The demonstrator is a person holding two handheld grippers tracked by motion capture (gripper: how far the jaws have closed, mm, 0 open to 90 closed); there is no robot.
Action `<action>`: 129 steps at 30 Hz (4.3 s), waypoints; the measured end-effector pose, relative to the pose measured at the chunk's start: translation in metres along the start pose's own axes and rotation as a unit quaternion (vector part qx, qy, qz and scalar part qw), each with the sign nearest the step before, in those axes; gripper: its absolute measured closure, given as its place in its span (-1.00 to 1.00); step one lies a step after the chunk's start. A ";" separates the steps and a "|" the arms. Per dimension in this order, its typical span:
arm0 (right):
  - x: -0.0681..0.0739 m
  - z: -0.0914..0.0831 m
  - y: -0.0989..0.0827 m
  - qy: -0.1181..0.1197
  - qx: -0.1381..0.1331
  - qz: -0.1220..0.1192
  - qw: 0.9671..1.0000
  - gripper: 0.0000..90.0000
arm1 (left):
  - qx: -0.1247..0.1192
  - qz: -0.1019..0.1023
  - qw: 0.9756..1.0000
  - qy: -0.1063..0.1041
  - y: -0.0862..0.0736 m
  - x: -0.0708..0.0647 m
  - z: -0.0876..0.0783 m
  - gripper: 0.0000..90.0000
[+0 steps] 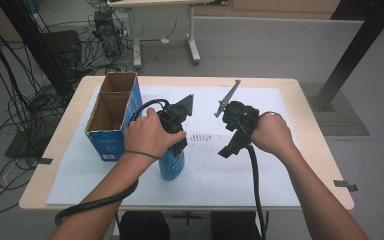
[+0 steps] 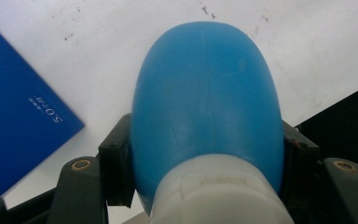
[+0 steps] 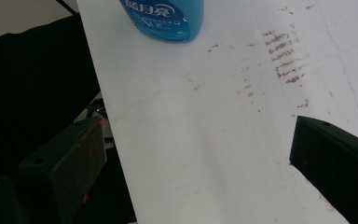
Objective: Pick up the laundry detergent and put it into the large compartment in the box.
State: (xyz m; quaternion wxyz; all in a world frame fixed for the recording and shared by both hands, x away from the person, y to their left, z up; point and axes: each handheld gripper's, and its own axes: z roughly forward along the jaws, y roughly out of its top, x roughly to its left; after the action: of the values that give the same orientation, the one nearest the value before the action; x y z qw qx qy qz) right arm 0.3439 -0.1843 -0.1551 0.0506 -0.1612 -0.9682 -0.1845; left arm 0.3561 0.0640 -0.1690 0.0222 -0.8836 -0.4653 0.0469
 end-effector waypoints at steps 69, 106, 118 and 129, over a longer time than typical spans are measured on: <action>-0.001 0.003 -0.003 -0.001 -0.010 0.000 1.000 -0.92 | 0.007 0.008 1.000 0.002 0.001 -0.001 -0.001 -0.17; 0.004 -0.003 -0.002 -0.013 -0.015 -0.005 1.000 -0.92 | -0.015 0.015 1.000 0.009 0.000 -0.009 -0.090 -0.17; 0.006 -0.005 -0.004 -0.017 -0.017 -0.008 1.000 -0.92 | -0.020 0.014 1.000 0.006 0.000 -0.007 -0.123 -0.16; 0.007 -0.006 -0.003 -0.016 -0.020 -0.009 1.000 -0.93 | -0.028 0.013 1.000 0.007 0.001 -0.008 -0.158 -0.17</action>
State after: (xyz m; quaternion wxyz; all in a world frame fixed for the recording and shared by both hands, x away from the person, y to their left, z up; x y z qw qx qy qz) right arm 0.3371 -0.1871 -0.1490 0.0302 -0.1567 -0.9664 -0.2014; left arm 0.3691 0.0573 -0.0114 0.0002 -0.8902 -0.4548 0.0284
